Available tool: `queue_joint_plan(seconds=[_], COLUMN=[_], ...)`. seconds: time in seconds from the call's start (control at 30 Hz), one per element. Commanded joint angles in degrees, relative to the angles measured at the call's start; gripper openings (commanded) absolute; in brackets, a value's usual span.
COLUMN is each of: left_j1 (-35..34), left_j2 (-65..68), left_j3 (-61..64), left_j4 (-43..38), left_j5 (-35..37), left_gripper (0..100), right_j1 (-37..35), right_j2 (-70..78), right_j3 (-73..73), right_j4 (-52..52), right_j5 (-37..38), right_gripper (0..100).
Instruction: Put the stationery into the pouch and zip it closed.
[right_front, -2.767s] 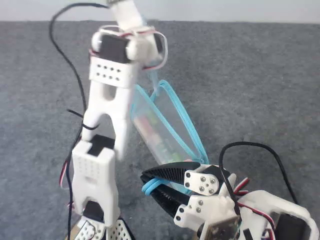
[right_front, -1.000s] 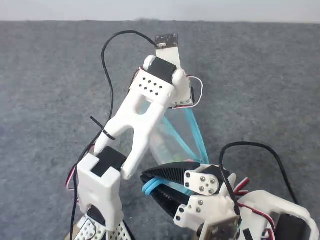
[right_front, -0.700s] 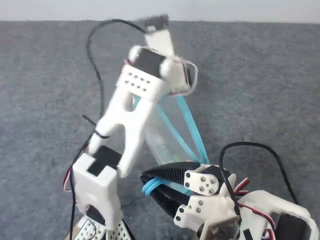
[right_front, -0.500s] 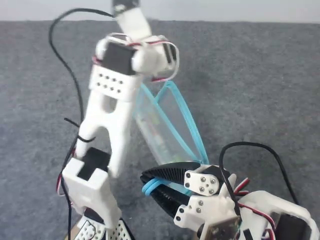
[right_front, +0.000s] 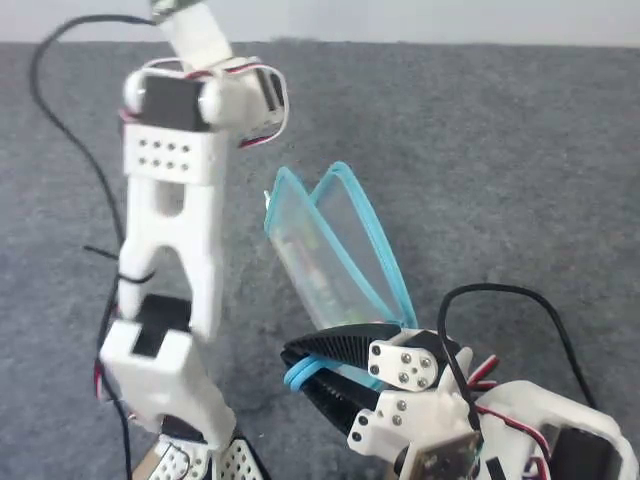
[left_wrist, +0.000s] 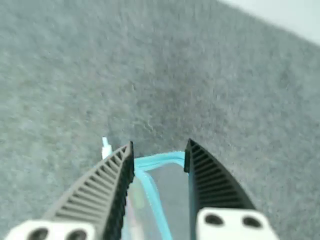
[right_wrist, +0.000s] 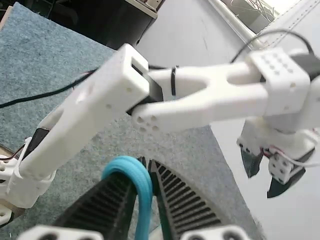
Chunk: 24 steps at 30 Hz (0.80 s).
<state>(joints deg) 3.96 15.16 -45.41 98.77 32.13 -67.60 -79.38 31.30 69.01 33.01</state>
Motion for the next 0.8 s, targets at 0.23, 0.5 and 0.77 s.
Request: queue_joint_plan(seconds=[0.23,0.5,0.77], left_j1=[-13.54,-24.09,-19.78], left_j2=[-7.38,5.54,25.93], left_j3=[24.13,26.15,15.43], left_j4=[-3.60,-23.91,-36.48], left_j5=[-31.91,-29.19,-23.74], left_gripper=[32,32,24], right_j1=[-2.15,-6.81,-7.25], right_j2=[0.31,1.01,3.82], right_j3=[-0.53,-0.35,-0.26], right_j4=[-2.15,-2.95,-2.95], right_j5=[2.46,2.37,2.37], right_gripper=[0.7,0.7,0.7])
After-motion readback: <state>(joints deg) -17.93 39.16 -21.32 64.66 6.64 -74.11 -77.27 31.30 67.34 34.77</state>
